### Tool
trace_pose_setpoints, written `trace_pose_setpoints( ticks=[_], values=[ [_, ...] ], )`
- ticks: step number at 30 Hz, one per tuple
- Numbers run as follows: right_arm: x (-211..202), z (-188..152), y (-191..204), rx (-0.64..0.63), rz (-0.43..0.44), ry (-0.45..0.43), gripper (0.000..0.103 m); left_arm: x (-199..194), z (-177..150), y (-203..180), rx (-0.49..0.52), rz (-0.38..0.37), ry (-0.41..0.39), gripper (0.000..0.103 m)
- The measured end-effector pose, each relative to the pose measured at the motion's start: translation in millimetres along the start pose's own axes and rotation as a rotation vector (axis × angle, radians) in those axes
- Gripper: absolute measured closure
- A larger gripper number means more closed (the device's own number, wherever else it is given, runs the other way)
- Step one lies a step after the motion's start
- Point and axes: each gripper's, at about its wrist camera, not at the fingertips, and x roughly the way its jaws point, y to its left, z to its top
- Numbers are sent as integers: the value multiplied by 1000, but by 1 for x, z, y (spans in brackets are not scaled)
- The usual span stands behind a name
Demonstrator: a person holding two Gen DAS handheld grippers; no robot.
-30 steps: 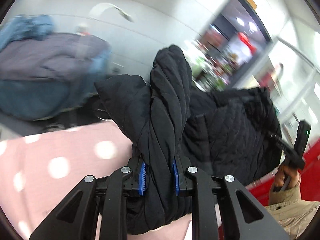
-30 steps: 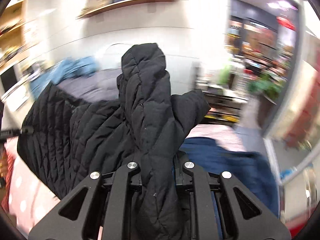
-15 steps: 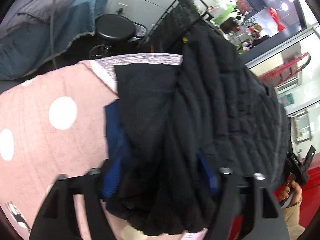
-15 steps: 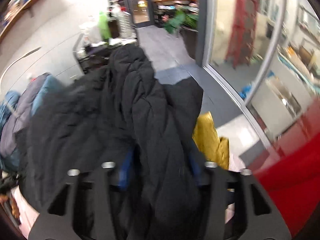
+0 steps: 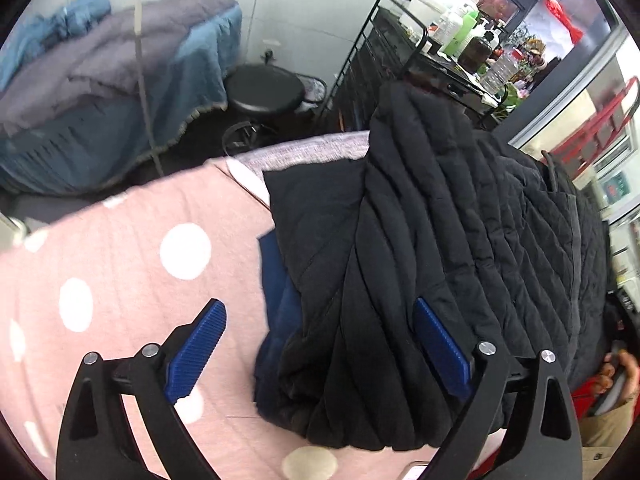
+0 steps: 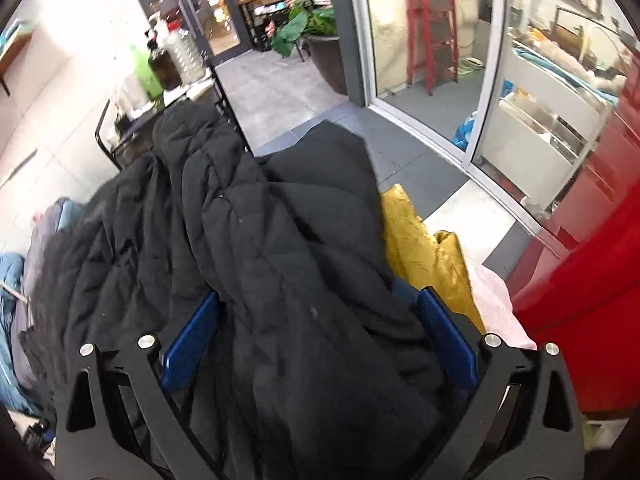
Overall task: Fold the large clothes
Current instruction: 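Lift the folded jacket with both tools and carry it off the bed, then lower the folded black jacket onto the navy garment and open both tools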
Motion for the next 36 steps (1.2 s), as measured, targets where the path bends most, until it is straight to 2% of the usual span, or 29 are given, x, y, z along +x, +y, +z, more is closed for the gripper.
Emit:
trace_pose_setpoints(
  ticks=[4, 7, 10, 18, 22, 28, 36],
  values=[
    [-35, -10, 15, -42, -2, -64, 7, -22, -6, -9, 18, 37, -32, 6],
    [-67, -19, 36, -125, -14, -141, 7, -36, -12, -19, 48, 59, -45, 6],
    [-92, -30, 65, -227, -1, -169, 7, -51, -19, -32, 93, 71, -73, 6],
    [-113, -87, 133, -481, 44, -60, 6, -71, -39, -69, 227, 115, -86, 6],
    [-115, -116, 155, -552, 45, -10, 6, -79, -50, -81, 275, 127, -75, 6],
    [-120, -149, 166, -577, 39, 52, 6, -84, -64, -93, 332, 121, -51, 6],
    [-120, -160, 160, -567, 0, 97, 6, -81, -84, -110, 393, 96, -1, 6]
  ],
)
